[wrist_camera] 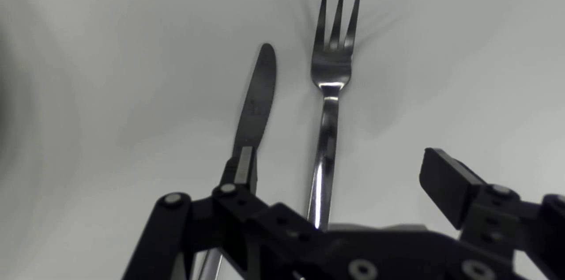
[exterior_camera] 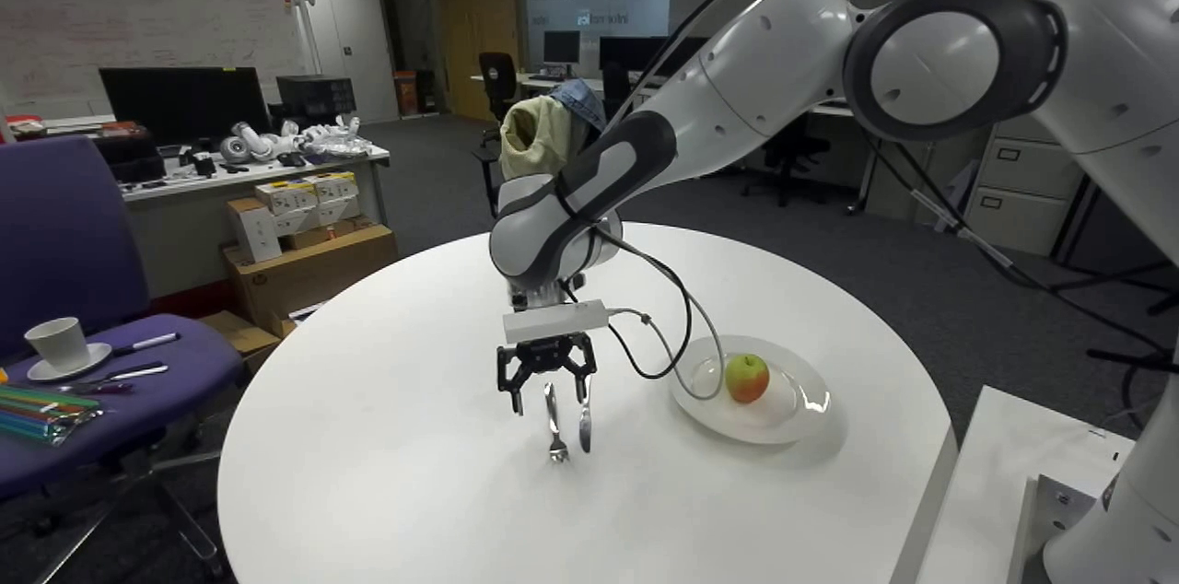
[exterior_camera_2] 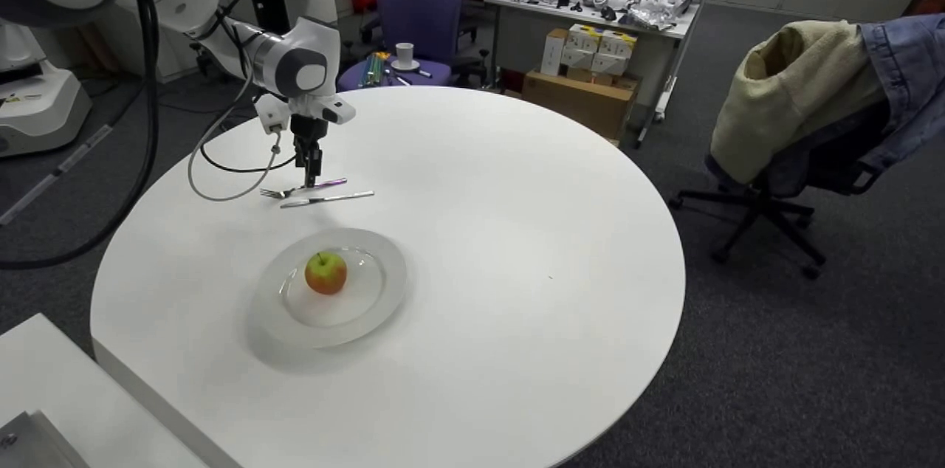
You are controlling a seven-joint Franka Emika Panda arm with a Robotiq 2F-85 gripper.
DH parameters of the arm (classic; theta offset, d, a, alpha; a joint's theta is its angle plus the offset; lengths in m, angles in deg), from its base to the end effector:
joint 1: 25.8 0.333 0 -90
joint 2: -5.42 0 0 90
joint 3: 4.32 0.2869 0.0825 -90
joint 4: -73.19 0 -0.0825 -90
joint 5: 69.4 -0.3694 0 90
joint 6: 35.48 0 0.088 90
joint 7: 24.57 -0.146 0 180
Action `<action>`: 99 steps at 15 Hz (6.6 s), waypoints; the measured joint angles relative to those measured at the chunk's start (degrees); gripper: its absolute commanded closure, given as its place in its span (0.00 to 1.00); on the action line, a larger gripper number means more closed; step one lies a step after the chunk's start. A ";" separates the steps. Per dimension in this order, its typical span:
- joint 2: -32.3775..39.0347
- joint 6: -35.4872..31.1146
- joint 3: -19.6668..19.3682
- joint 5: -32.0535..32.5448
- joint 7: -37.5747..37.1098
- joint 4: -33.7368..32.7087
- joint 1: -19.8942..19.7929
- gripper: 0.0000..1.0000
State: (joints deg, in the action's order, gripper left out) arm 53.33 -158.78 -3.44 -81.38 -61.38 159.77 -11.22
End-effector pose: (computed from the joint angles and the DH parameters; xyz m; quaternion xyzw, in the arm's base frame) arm 0.6214 0.1870 0.1051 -0.9595 0.2495 0.1255 0.0354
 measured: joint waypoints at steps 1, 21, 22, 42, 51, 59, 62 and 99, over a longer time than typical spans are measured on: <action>0.27 -0.63 -0.44 0.58 -1.03 0.00 0.31 0.00; 2.09 -3.61 -3.04 9.02 -10.92 -0.85 4.32 0.85; 2.09 -3.62 -3.07 9.03 -10.93 -0.91 4.32 0.92; -3.76 -8.18 -1.09 7.24 -10.49 4.13 3.57 0.96; -10.30 -26.17 2.65 -11.64 -11.49 22.18 -2.76 0.96; -21.50 -33.22 -0.12 -11.41 -22.41 34.44 -0.80 0.96; -24.94 -33.32 -0.57 -11.18 -29.14 37.60 -0.21 0.96; -32.26 -34.00 -29.58 29.54 -112.44 47.48 15.43 0.96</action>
State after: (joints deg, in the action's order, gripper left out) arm 21.07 -192.79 -33.03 -51.84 -173.83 207.25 4.21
